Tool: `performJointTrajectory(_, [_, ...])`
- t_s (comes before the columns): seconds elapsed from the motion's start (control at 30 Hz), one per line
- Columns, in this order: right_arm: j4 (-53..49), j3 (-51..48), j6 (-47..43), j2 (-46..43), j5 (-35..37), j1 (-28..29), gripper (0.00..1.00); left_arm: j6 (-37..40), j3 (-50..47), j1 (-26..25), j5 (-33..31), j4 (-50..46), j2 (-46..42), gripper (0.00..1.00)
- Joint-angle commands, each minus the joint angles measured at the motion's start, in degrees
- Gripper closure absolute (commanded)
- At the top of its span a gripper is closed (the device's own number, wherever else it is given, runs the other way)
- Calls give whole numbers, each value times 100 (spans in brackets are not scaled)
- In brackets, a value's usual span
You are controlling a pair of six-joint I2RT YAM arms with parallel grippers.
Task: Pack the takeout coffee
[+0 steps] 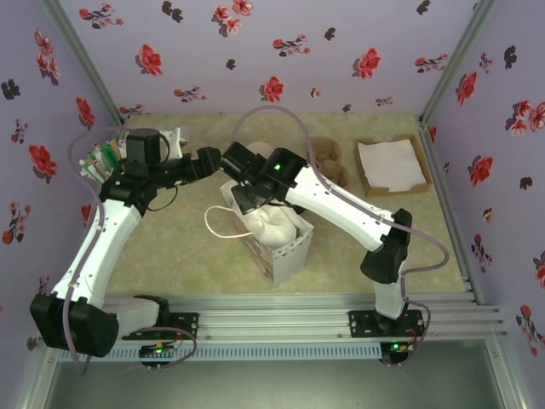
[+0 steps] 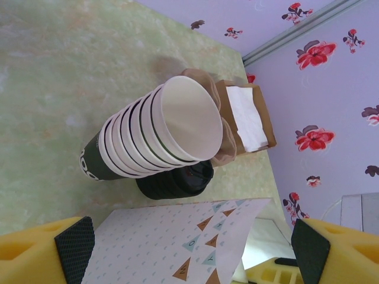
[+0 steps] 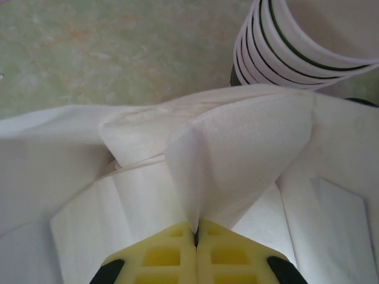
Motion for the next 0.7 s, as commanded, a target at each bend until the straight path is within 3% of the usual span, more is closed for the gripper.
performJointTrajectory(0.0, [80, -433, 149, -383, 61, 131, 100, 72, -15, 46, 135, 135, 26, 11])
performJointTrajectory(0.2, [356, -1047, 230, -427, 41, 132, 98, 34, -24, 42, 138, 193, 57, 11])
performJointTrajectory(0.27, [355, -993, 235, -433, 73, 126, 84, 37, 1, 40, 137, 184, 58, 11])
performJointTrajectory(0.5, [154, -391, 95, -705, 338, 127, 62, 64, 55, 44, 18, 153, -188, 6])
performJointTrajectory(0.67, [270, -366, -71, -1166, 573, 126, 44, 141, 47, 40, -503, 20, -650, 1])
